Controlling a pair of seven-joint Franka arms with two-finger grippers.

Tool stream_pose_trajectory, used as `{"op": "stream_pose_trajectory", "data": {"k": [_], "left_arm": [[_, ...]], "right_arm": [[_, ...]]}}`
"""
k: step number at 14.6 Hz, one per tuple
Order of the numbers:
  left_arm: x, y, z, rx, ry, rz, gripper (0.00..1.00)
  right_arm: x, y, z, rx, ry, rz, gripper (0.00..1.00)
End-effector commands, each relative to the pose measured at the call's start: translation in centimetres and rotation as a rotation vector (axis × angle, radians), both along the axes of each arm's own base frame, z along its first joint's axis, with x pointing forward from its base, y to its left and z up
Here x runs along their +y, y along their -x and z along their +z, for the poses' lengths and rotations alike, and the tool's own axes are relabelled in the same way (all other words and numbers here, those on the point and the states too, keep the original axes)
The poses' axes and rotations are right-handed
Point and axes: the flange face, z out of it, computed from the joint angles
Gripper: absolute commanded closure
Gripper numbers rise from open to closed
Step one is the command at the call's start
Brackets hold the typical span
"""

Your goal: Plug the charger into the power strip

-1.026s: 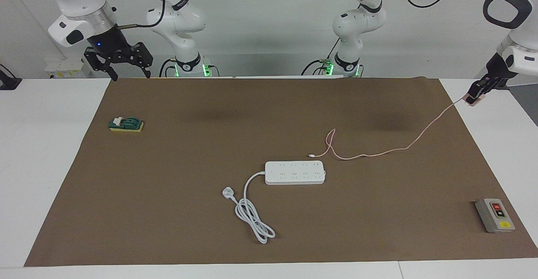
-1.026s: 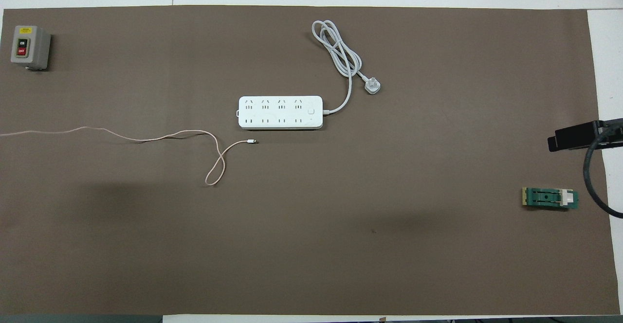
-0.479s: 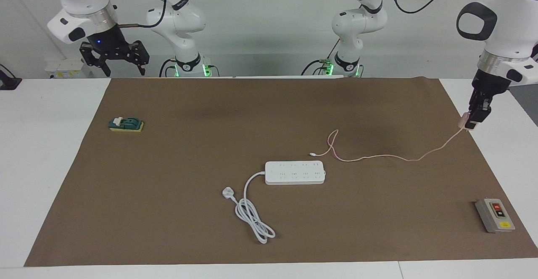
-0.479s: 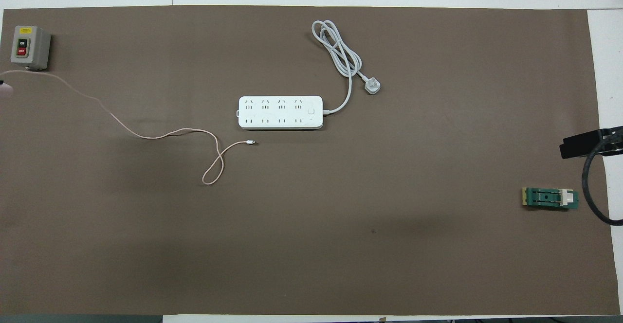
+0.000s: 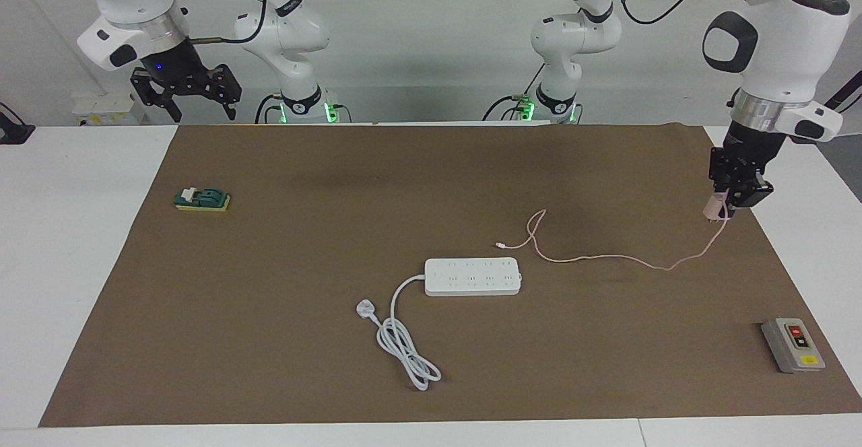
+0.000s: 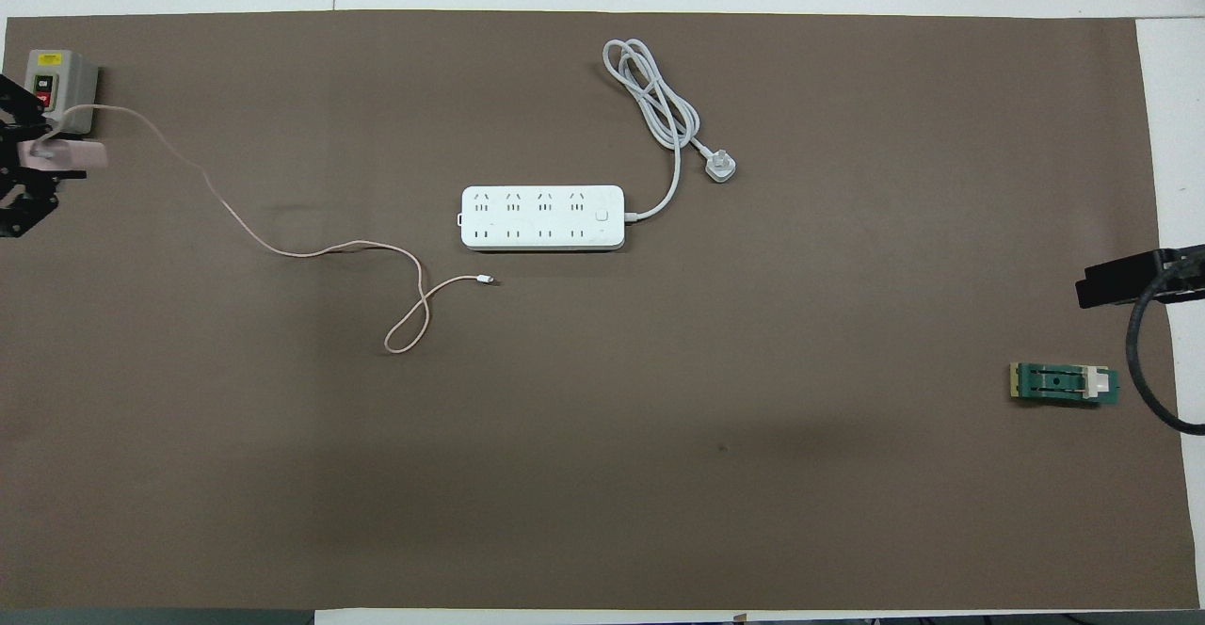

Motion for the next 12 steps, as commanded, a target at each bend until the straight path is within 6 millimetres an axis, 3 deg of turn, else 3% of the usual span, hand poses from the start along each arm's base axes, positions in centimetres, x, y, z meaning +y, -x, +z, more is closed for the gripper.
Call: {"op": "stream_pose_trajectory", "data": {"k": [1,5,10,12], "left_arm": [[-3.4,1.5,-2.4,0.048,0.051,0.144,1.0],[-7.7,1.7,-3.9,0.113,0.12,0.247,1.0],[-15.6,1.6,-6.4,0.152,0.132,0.246,1.0],[-18.3,-0.1,-7.1,0.163,0.124,0.213,1.0]], "right_arm": [[-0.2,0.4,0.3,0.003,-0.014,-0.021,0.0],[-0.1,0.5,0.5,0.001,-0.008,-0.019,0.0],[-0.1,0.8,0.8,-0.005,-0.008,-0.019,0.0],[-0.1,0.8,0.8,-0.007,-0.008,-0.019,0.0]]}}
